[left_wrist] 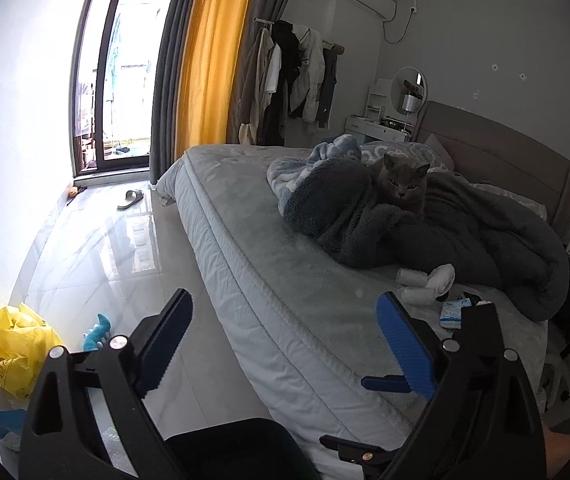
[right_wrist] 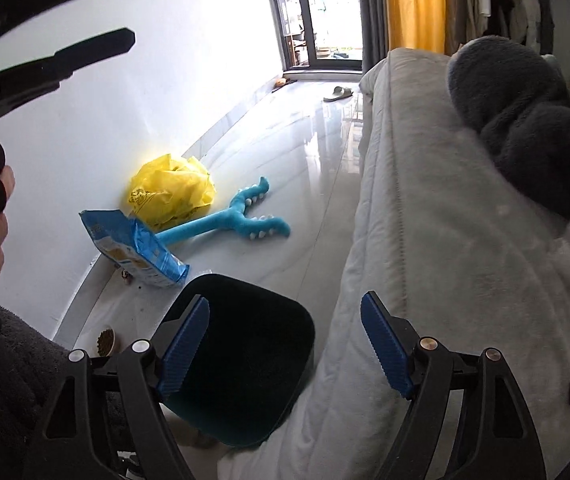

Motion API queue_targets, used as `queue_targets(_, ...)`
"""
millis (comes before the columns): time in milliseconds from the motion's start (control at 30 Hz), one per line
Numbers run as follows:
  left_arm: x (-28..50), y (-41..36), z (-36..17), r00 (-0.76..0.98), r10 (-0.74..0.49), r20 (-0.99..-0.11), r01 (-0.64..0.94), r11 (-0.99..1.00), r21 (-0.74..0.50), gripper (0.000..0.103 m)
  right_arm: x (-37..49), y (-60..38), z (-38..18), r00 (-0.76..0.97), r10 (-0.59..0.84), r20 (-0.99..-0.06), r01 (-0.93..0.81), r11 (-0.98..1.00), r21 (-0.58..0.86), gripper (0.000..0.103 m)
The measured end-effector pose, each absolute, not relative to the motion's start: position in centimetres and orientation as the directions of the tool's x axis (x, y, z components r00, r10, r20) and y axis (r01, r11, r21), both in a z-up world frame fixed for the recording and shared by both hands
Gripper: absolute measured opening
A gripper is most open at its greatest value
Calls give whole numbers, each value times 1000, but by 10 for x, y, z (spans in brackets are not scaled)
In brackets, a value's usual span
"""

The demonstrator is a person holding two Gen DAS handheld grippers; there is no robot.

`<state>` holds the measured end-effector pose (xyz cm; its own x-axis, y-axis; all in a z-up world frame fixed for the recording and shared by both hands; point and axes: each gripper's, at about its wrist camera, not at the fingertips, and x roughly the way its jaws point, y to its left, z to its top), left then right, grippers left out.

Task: Collect trash
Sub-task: 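Move the right tool back to the bed toward the white rolled sock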

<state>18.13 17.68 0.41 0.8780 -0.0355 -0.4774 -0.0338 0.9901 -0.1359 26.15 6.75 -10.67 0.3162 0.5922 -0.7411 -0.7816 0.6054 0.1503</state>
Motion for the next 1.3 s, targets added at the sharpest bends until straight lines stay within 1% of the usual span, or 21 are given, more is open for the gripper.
queue_targets(267,198,150,-2,865,-80,-496,11,990,-140,95,283,16,-88,428,568,-703,-734,672,97,79)
queue_targets(433,207,129,1,865,-109,-490,46,989,-139,95,297,-11,-84,475,540,-695,-705,706,67,80)
queue_targets(600,220,111,-4,853,-140,-503,73,986,-150,94,314,-41,-82,517,510,-687,-667,744,50,80)
queue_targets(933,242,83,-20,824,-180,-537,102,980,-172,94,340,-96,-79,577,466,-671,-590,806,52,80)
queue_targets(1167,254,56,-32,798,-211,-564,137,976,-172,93,349,-124,-88,585,431,-687,-550,834,55,80)
queue_targets(1300,261,45,-38,781,-238,-578,152,969,-194,93,351,-141,-92,596,408,-692,-523,851,50,80)
